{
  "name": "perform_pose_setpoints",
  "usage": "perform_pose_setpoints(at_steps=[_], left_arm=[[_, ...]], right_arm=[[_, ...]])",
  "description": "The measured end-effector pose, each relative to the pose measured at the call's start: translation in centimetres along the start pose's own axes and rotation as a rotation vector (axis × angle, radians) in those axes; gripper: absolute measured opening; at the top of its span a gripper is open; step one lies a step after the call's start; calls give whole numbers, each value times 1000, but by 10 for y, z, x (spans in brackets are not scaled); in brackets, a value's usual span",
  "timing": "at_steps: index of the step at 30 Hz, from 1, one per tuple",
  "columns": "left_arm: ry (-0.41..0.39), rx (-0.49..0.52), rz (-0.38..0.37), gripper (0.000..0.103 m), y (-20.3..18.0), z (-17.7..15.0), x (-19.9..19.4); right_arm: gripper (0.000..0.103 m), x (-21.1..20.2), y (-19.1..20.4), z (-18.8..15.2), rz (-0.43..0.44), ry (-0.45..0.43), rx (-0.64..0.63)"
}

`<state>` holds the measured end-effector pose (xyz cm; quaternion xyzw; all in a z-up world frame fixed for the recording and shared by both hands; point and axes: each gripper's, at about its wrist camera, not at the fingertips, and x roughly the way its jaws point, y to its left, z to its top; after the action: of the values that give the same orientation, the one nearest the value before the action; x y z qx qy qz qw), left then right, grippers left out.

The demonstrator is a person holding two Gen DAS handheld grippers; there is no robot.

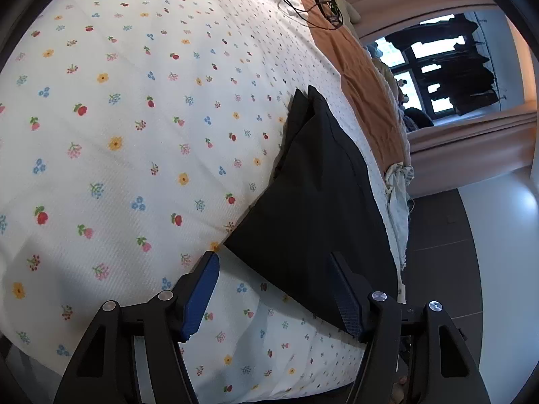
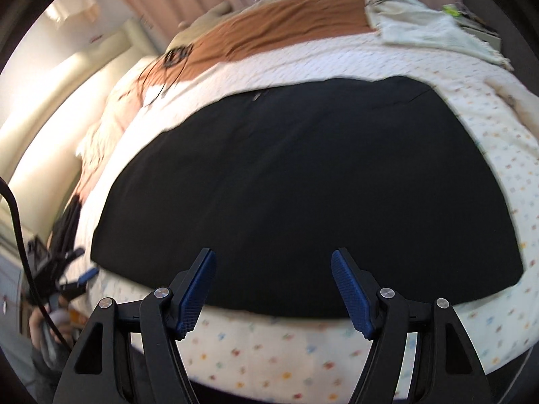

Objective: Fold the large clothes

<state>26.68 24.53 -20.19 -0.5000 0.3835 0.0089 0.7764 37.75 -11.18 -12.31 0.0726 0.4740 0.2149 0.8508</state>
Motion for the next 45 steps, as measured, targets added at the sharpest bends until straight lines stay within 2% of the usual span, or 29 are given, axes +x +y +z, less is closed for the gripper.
perform_pose_setpoints(at_steps=[3, 4, 6, 11, 16, 23, 27, 29, 36, 45], left_arm=[[-7, -15, -14, 66, -1, 0, 3], [-4, -22, -17, 62, -1, 0, 6], [8, -23, -25, 56, -2, 2, 12], [-5, -24, -29, 55, -5, 5, 20], [-12, -34, -21, 50, -5, 6, 23], [-15, -50, -42, 50, -2, 4, 21], [-25, -65, -57, 49, 1, 1, 21], [-30, -75, -63, 44, 1, 4, 23], [-44, -122, -52, 38, 1, 14, 37], [-64, -157, -44, 27, 0, 21, 53]], right_arm=[[60, 5, 14, -7, 16, 28, -39], [56, 6, 19, -7, 25, 31, -53], [55, 6, 27, -9, 46, 37, -74], [49, 21, 45, -15, 67, 91, -120], [46, 42, 52, -16, -4, 85, -134], [45, 77, 57, -11, -76, 147, -167], [38, 85, 57, 2, -127, 141, -157], [36, 90, 55, 12, -149, 134, -134], [35, 109, 41, 60, -129, 135, -33], [35, 141, 43, 106, -169, 128, -35]])
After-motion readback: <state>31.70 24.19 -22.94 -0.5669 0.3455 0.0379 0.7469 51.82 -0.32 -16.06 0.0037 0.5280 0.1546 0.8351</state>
